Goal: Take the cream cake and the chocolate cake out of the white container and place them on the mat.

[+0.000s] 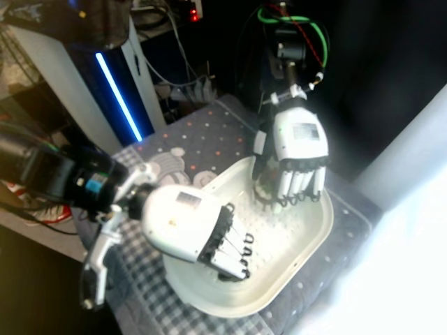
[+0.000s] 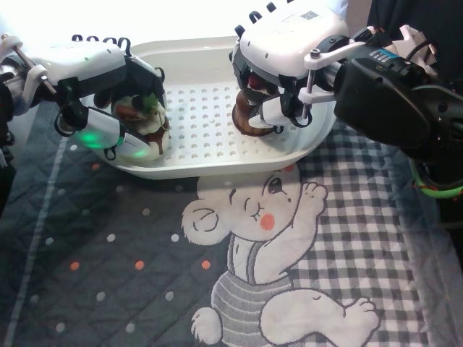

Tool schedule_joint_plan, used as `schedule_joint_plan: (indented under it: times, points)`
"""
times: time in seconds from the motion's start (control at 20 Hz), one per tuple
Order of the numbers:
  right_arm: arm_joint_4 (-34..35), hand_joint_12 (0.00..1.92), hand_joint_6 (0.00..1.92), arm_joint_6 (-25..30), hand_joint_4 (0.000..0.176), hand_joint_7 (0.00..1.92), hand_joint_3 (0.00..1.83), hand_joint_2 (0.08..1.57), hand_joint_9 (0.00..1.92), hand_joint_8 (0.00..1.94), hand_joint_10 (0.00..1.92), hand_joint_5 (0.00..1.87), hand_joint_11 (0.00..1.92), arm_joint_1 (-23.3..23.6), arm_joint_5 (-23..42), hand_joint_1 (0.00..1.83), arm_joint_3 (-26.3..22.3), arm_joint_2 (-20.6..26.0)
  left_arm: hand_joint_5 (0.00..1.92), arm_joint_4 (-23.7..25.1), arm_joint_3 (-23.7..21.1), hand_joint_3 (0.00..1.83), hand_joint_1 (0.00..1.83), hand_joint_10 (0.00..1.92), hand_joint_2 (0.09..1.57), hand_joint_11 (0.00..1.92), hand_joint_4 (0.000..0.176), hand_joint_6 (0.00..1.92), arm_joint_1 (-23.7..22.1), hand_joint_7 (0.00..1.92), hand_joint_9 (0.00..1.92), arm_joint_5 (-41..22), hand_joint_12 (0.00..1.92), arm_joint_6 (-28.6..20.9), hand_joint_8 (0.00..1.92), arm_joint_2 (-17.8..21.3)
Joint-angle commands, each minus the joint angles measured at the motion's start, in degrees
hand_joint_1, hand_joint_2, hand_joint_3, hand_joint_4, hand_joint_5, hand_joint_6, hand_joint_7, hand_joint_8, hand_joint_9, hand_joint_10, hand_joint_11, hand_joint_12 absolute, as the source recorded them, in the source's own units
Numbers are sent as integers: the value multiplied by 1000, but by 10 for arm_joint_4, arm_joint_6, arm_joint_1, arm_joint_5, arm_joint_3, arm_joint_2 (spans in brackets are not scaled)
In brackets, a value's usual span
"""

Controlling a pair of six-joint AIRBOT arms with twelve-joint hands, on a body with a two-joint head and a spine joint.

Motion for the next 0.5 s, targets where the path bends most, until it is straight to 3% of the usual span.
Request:
schedule_joint_plan:
  times: [0.0,0.15,0.25,0.3,0.35,0.45]
  points:
    - [-11,1723,908,-9,0,828,0,1165,770,1178,1508,944,554,7,52,1363,2,2,729,-1,5,0,1475,1256,1189,670,0,1290,-2,780,808,-59,1749,3,1145,-1]
    - [-11,1615,946,-9,0,882,0,1152,793,1100,1452,939,547,7,71,1368,-8,4,688,-3,8,1,1473,1290,1200,628,0,1325,-2,788,788,-63,1780,3,1165,-1]
    - [-12,1693,906,-9,0,834,1,1167,770,1190,1516,929,558,7,92,1363,-24,4,670,-7,10,0,1471,1284,1203,646,0,1349,-8,783,783,-75,1773,3,1166,-1]
    - [-13,1684,922,-9,0,848,0,1159,785,1141,1491,946,570,7,103,1366,-32,7,686,-7,10,0,1471,1279,1202,636,0,1348,-11,782,778,-82,1772,3,1169,-1]
    - [-16,1638,967,-9,0,888,0,1150,792,1068,1459,944,551,7,118,1368,-46,19,686,-7,6,0,1369,1376,1209,609,0,1366,-15,793,793,-93,1469,1,1199,1]
    - [-34,1529,1096,-9,0,909,1,1150,802,1019,1406,898,569,7,151,1366,-74,41,687,-6,-12,1,1343,1434,1213,578,0,1360,-17,792,775,-128,1388,-1,1226,15]
